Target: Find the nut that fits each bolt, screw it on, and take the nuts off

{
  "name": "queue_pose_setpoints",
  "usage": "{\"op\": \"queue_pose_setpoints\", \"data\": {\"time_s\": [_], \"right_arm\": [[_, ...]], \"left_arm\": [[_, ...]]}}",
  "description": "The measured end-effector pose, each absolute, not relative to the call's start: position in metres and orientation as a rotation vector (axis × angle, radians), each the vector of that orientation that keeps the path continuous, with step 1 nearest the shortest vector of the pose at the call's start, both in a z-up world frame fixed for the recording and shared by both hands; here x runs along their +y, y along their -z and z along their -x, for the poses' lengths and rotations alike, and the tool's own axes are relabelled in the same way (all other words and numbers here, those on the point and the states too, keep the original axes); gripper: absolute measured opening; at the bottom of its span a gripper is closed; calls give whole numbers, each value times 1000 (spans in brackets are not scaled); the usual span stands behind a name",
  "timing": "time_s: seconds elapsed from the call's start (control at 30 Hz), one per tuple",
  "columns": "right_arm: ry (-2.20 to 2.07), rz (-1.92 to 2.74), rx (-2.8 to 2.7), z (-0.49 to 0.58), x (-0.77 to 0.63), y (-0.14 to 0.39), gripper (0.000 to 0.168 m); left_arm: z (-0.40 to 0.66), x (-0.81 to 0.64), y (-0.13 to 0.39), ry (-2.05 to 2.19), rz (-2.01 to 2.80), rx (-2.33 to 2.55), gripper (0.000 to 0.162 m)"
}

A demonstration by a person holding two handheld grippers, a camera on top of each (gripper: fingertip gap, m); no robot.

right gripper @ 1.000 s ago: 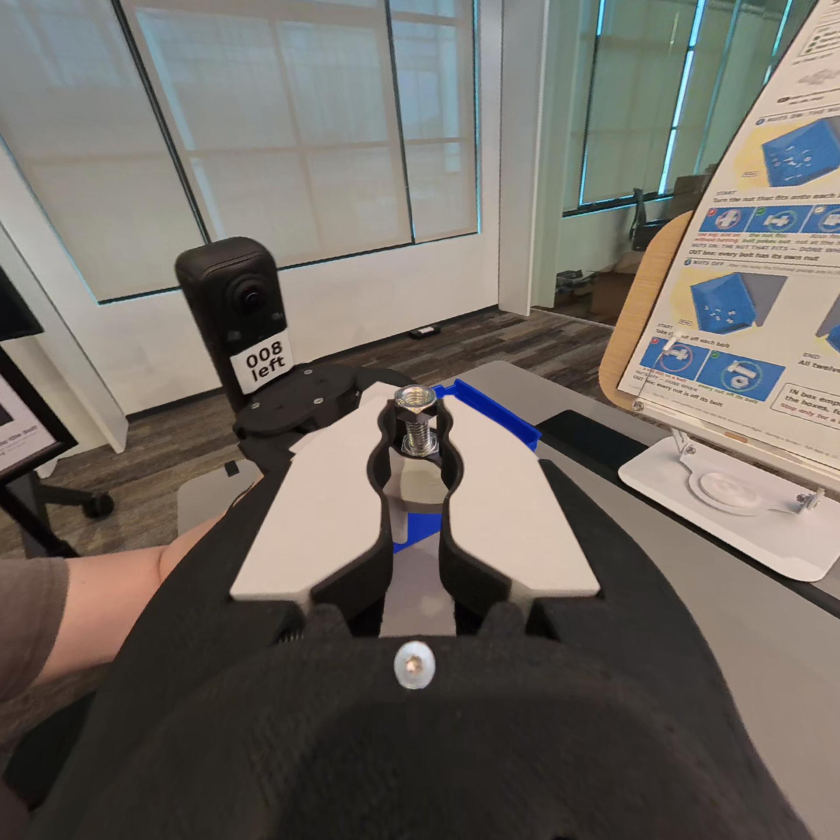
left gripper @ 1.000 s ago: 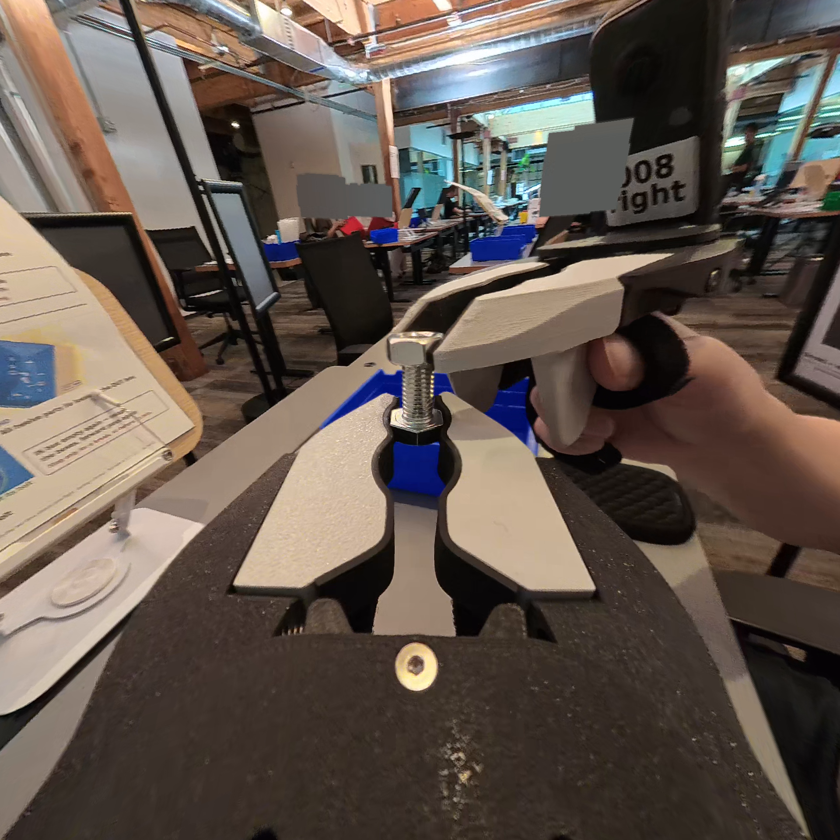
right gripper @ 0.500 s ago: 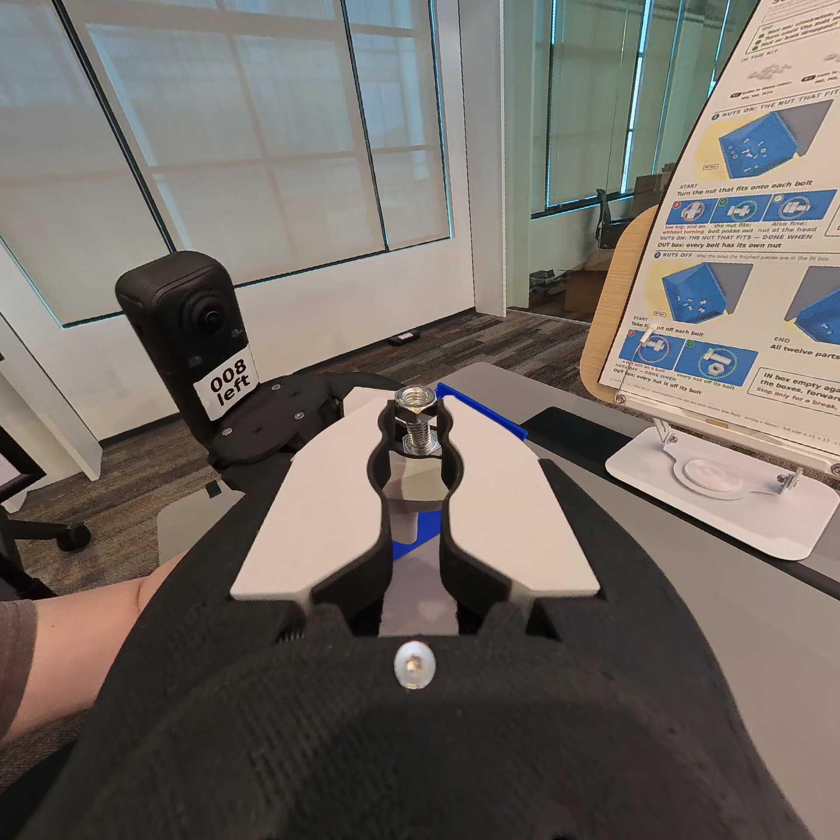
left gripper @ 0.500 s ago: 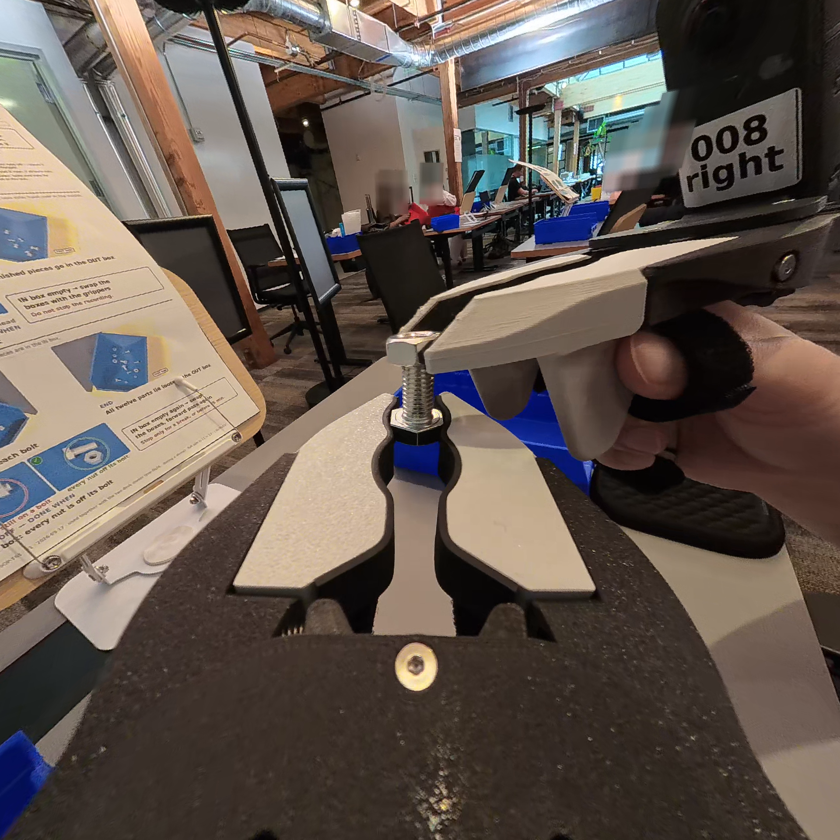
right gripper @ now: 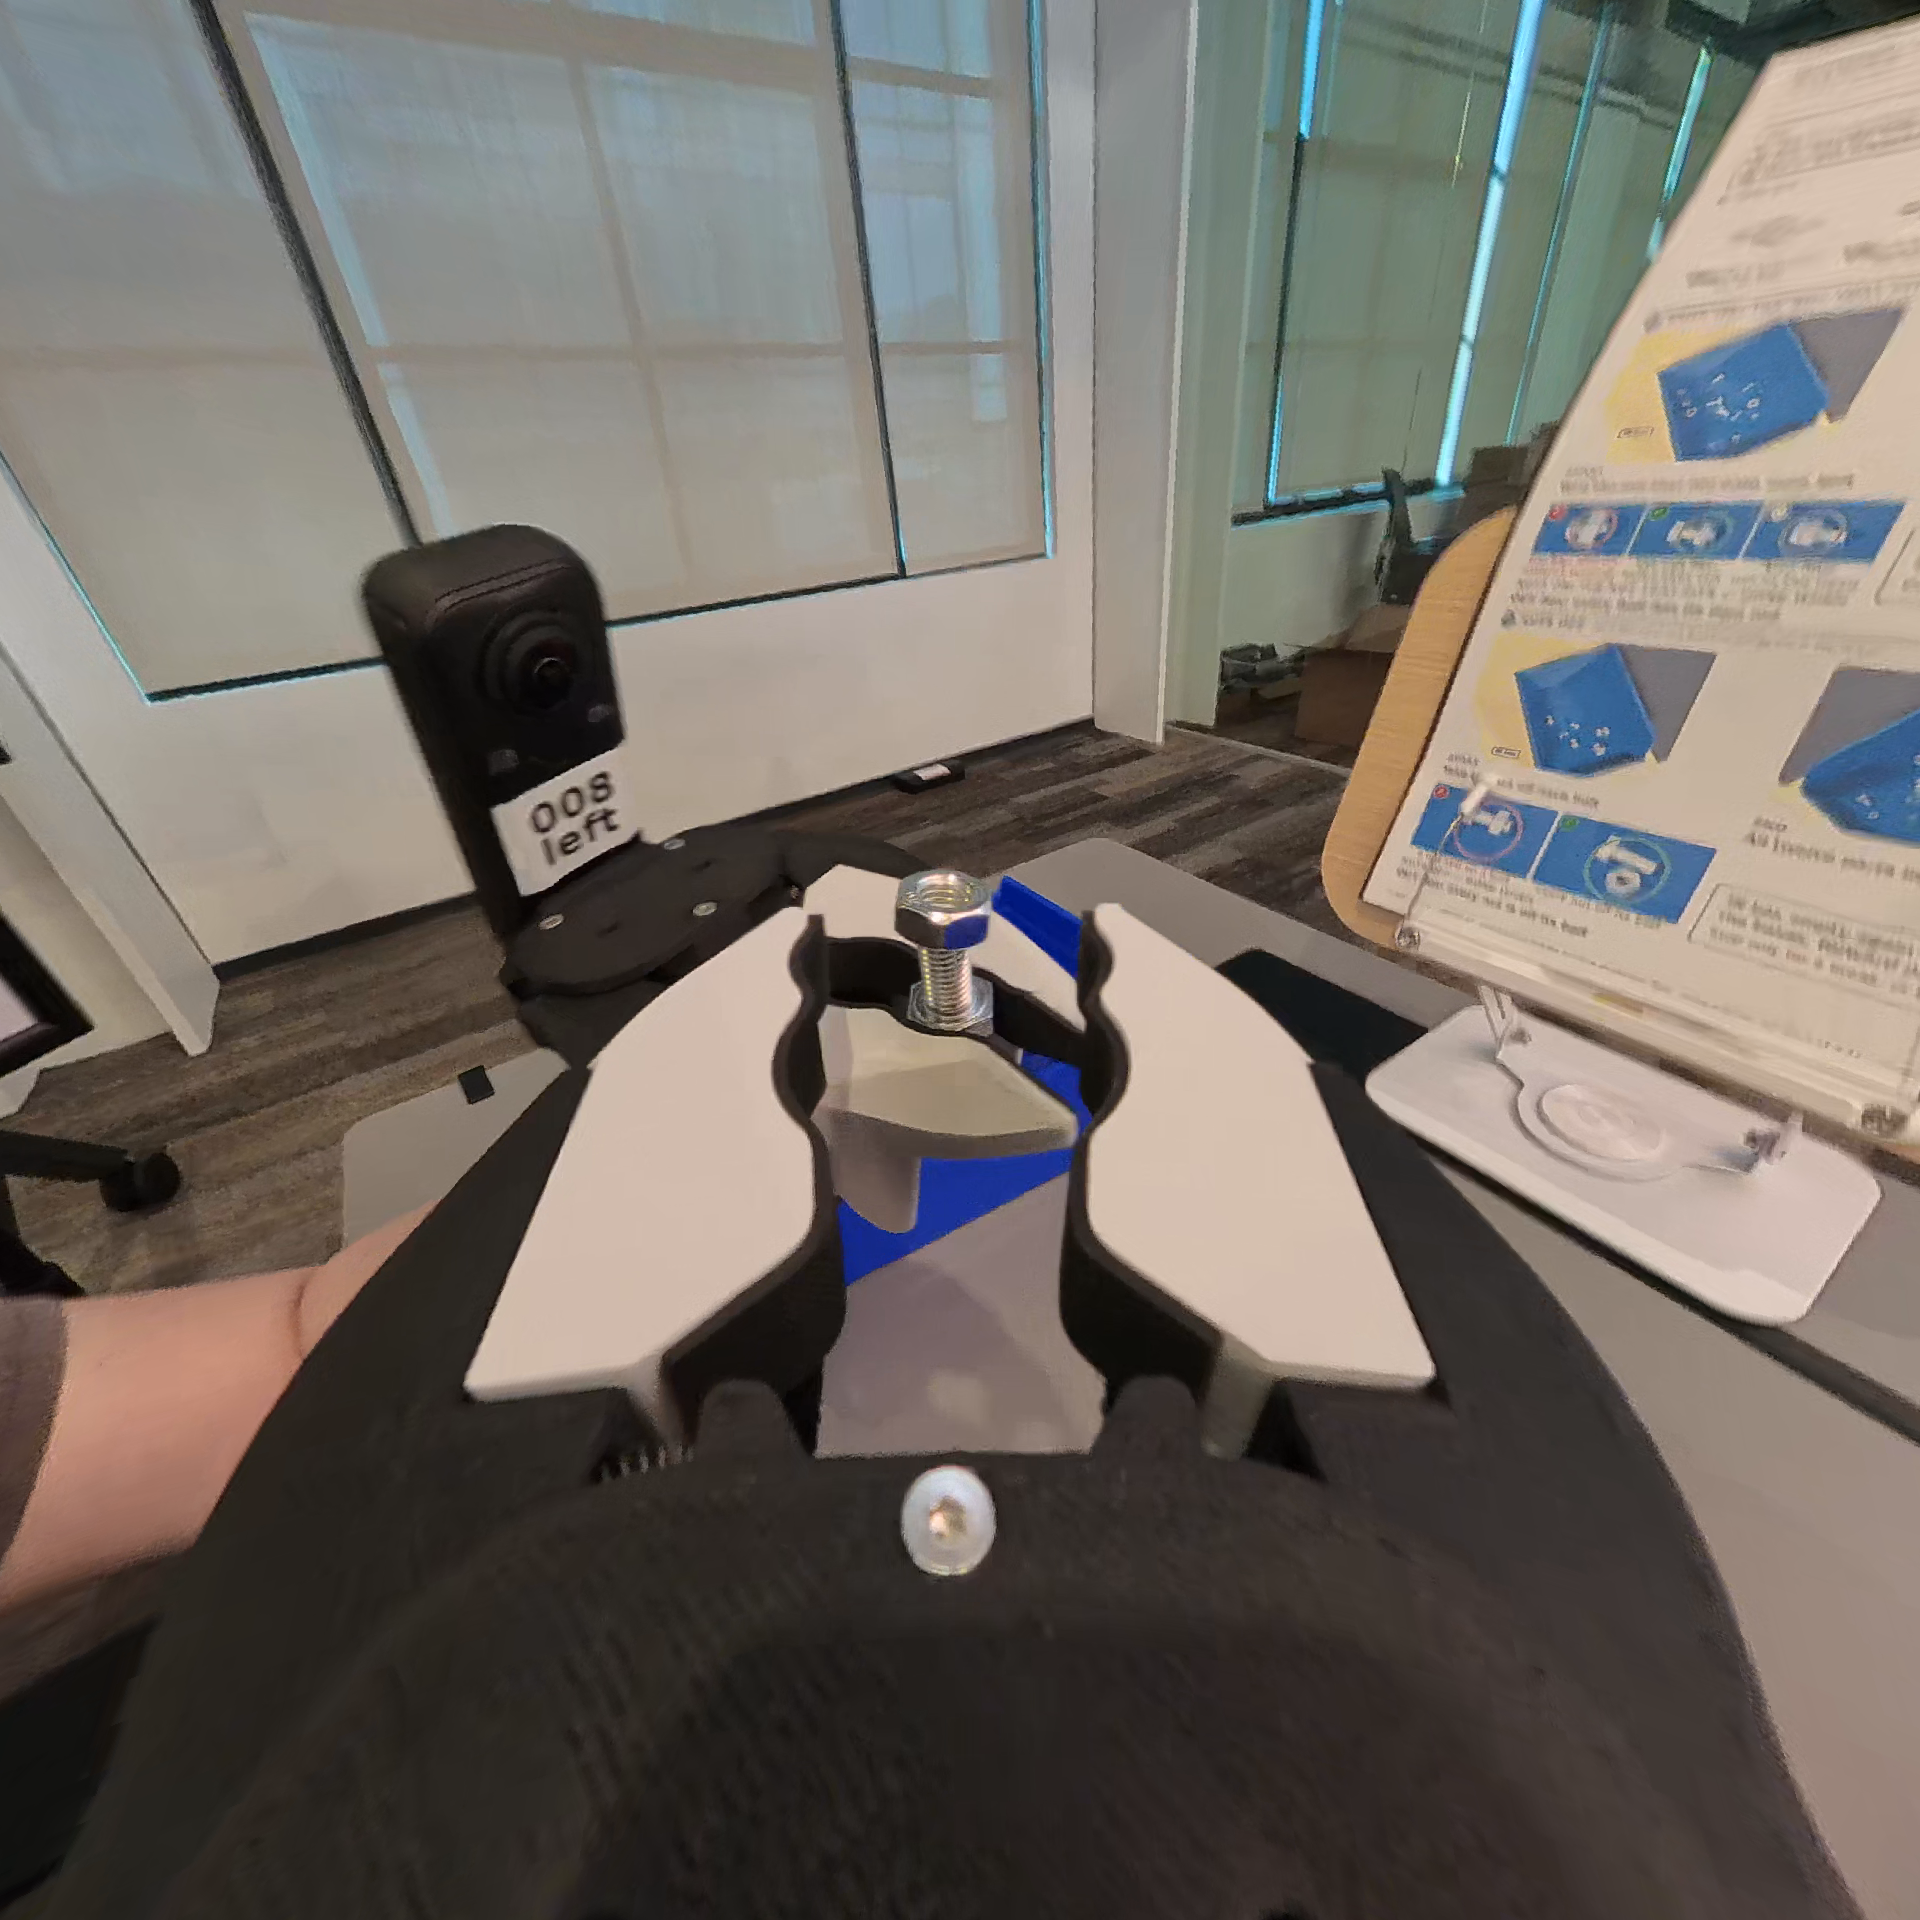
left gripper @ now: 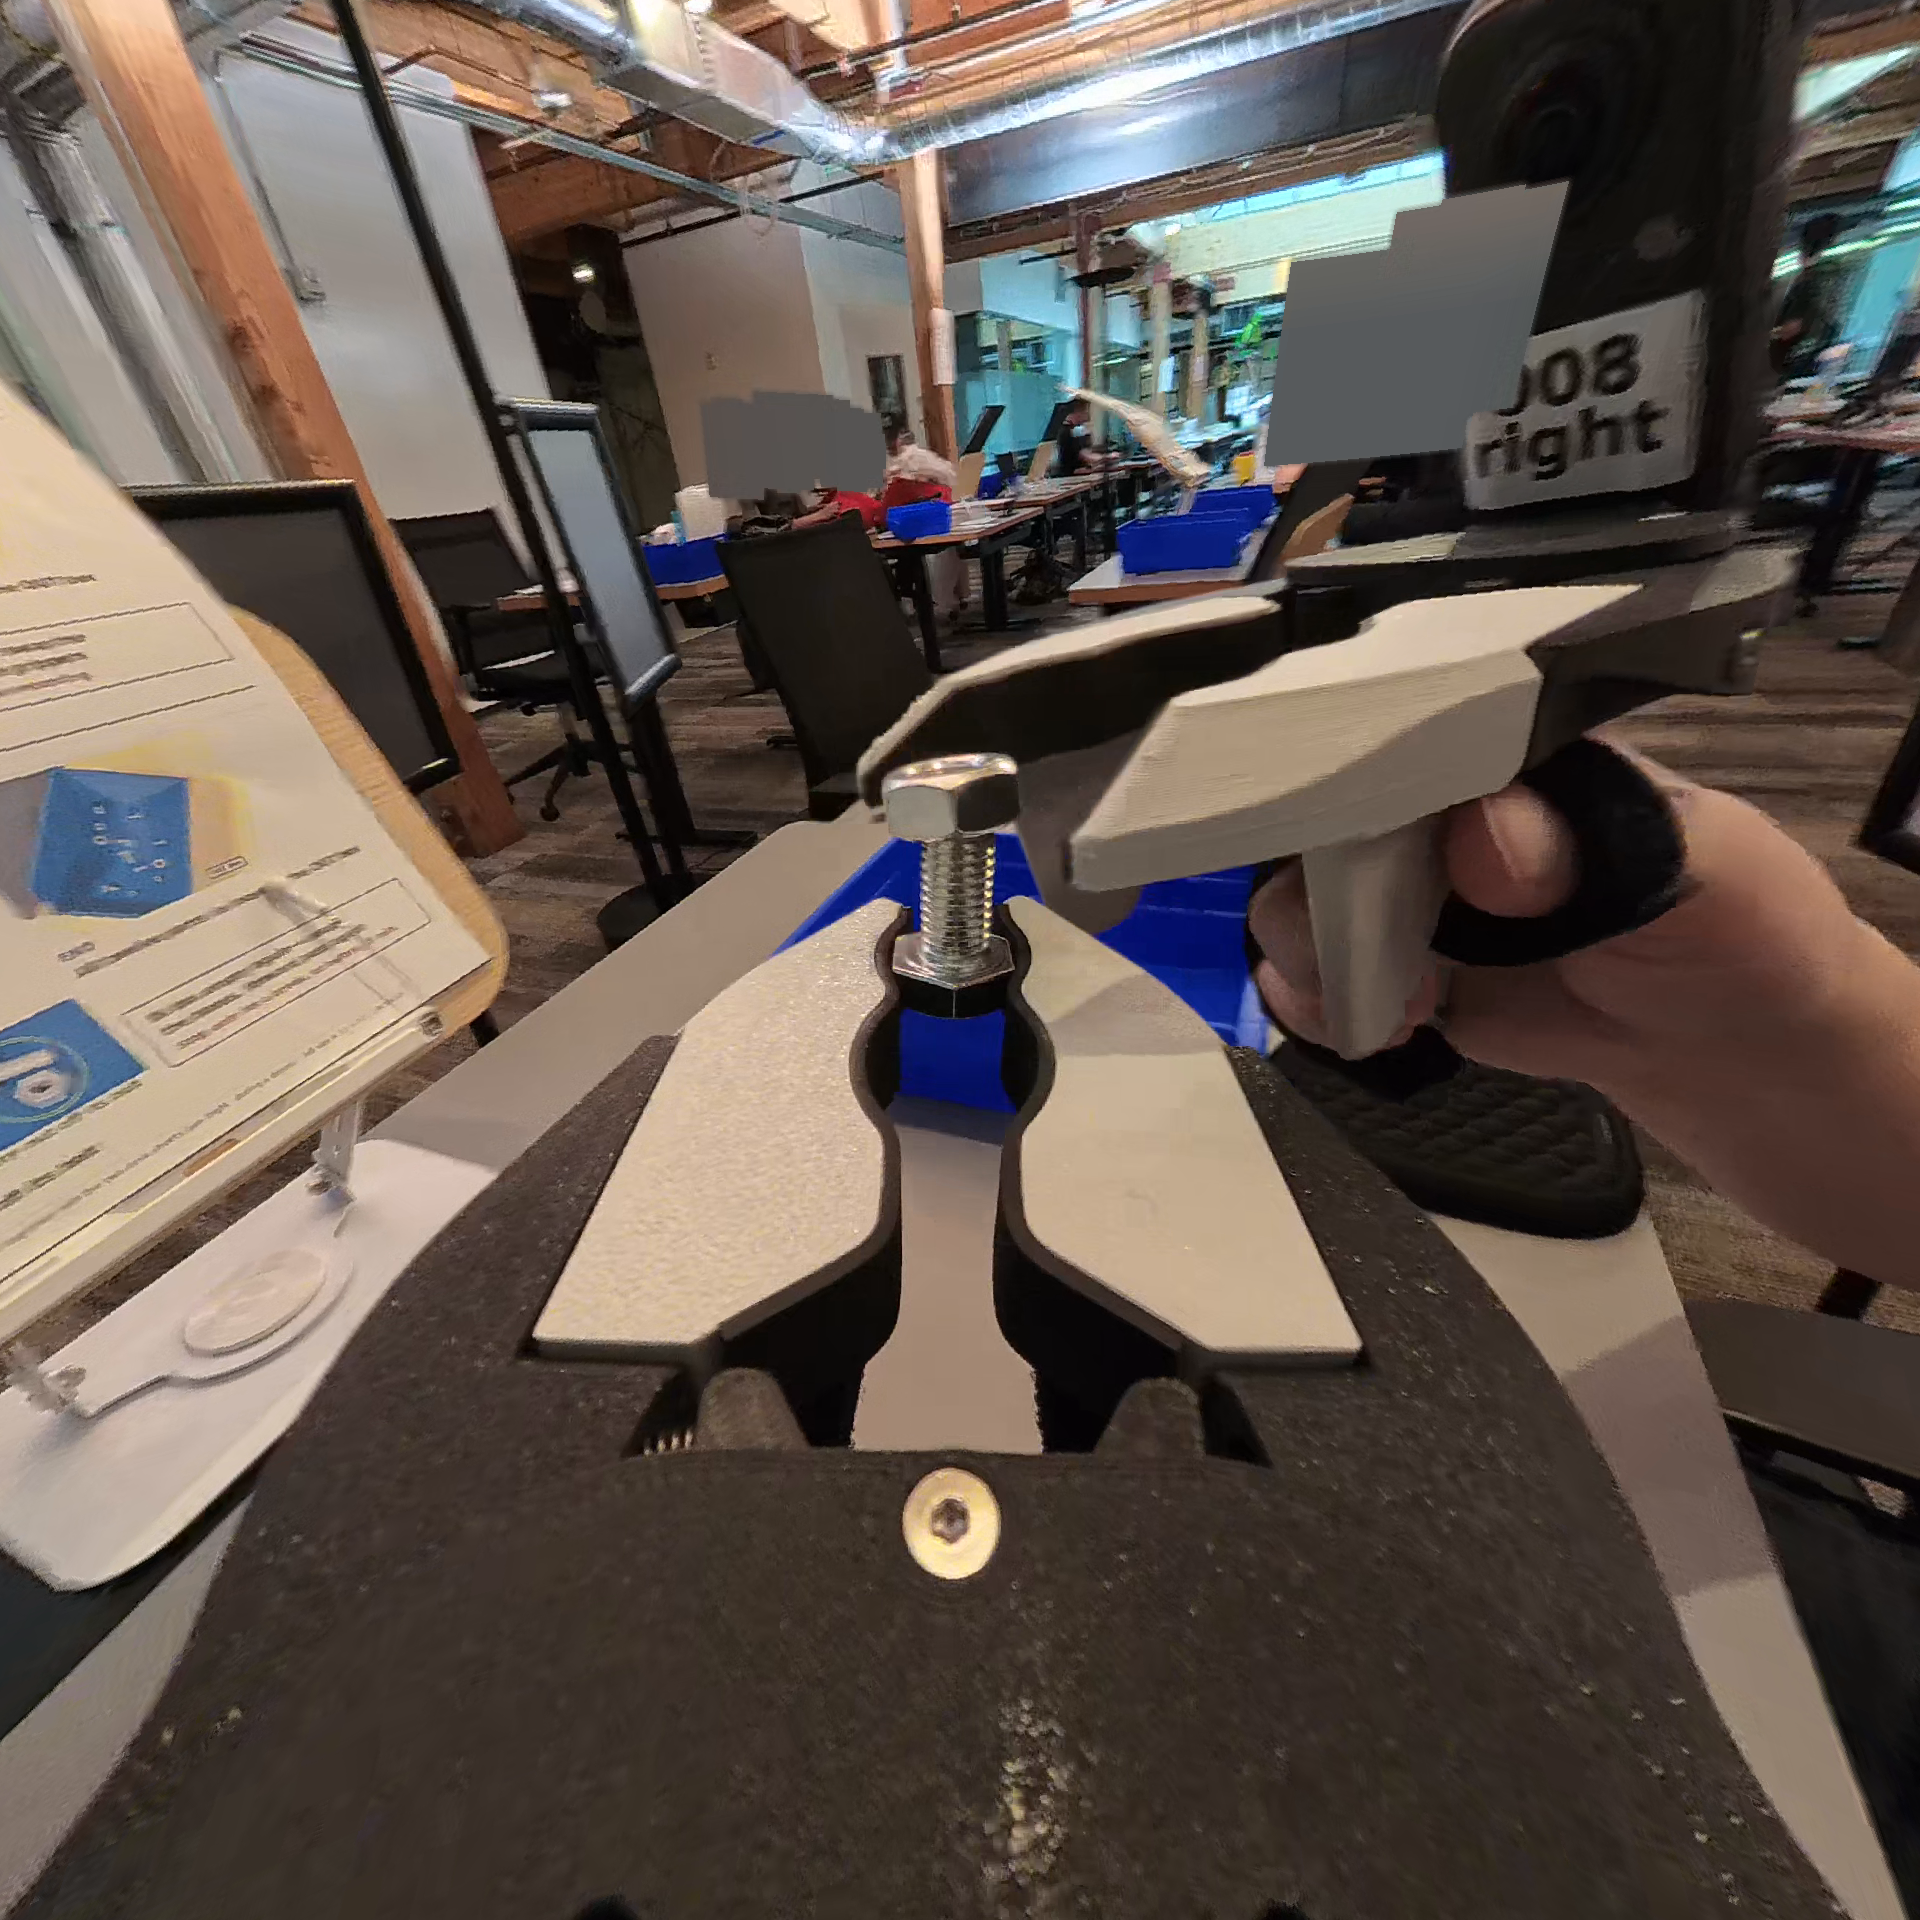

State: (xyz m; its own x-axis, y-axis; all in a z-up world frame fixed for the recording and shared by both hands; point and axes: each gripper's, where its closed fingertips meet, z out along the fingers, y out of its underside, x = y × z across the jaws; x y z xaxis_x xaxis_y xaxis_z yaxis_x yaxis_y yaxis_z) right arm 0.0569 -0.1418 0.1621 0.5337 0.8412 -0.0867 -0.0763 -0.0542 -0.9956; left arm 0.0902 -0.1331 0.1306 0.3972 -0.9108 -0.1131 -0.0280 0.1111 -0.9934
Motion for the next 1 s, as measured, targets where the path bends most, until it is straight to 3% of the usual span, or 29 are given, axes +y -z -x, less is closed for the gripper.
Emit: {"op": "queue_pose_setpoints", "data": {"time_s": [0.17,0.37,0.53,1.0], "right_arm": [[-975,1148,-1025,-71,-178,-184,47],[-1242,1150,-1241,-62,-198,-179,47],[-1322,1188,-1209,-59,-196,-179,35],[-1314,1261,-1130,-57,-193,-172,23]], "left_arm": [[-100,-180,-139,1202,1155,1158,15],[-102,-209,-142,1428,1055,1260,14],[-102,-211,-142,1414,1047,1272,14],[-99,-203,-143,1367,1069,1232,14]]}}
